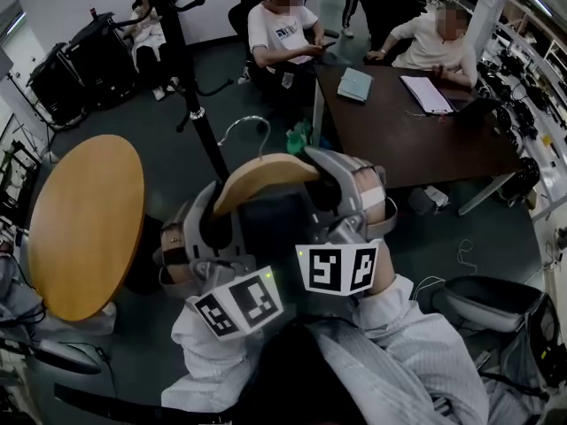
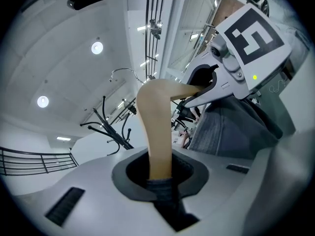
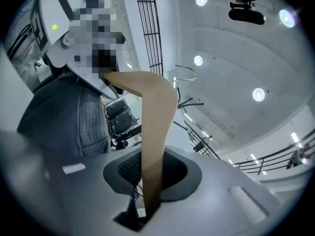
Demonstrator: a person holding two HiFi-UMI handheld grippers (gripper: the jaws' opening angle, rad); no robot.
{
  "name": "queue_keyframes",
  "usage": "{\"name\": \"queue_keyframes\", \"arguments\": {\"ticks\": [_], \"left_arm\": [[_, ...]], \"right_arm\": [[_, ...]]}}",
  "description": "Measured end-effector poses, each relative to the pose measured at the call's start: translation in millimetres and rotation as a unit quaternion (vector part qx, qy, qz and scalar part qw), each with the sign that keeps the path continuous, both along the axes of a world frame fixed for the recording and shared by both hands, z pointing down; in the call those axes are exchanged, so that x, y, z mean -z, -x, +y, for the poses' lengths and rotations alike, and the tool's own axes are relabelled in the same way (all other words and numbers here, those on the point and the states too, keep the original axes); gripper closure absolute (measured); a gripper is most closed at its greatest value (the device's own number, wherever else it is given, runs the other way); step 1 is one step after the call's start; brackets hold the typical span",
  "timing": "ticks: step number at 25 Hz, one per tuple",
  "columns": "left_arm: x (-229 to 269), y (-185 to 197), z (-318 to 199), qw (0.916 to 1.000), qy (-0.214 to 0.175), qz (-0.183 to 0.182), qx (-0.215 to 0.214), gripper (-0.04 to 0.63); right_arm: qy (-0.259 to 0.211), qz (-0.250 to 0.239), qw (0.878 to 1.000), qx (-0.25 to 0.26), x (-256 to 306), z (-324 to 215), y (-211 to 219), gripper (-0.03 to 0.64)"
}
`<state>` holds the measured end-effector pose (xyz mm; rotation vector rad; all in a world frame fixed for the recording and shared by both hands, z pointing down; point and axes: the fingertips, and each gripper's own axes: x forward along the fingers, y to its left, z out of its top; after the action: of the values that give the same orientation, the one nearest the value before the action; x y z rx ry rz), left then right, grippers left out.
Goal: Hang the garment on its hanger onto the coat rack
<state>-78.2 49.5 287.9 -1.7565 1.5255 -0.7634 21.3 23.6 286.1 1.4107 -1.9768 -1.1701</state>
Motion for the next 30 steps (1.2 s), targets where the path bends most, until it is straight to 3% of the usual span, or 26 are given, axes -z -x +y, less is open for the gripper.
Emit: {"name": "queue_keyframes", "arguments": {"ticks": [8, 15, 23, 30], "left_arm": [[11, 33, -109, 0.9999, -0.006, -0.001, -0.010, 0.546], [7, 43, -196, 0.9999, -0.003, -0.008, 0.007, 0.546], [27, 53, -287, 0.9963, -0.019, -0.005, 0.083, 0.546], [52, 65, -343, 0.9841, -0.035, 0.010, 0.174, 0.546]], "right_arm": [[-0.015, -0.009, 1.000, -0.011, 12, -108, 32, 0.555], [-0.009, -0.017, 1.000, 0.006, 6, -199, 44, 0.555], [-0.033, -0.017, 0.996, 0.079, 29, -304, 59, 0.555], [-0.053, -0.010, 0.984, 0.170, 59, -377, 80, 0.552]]}}
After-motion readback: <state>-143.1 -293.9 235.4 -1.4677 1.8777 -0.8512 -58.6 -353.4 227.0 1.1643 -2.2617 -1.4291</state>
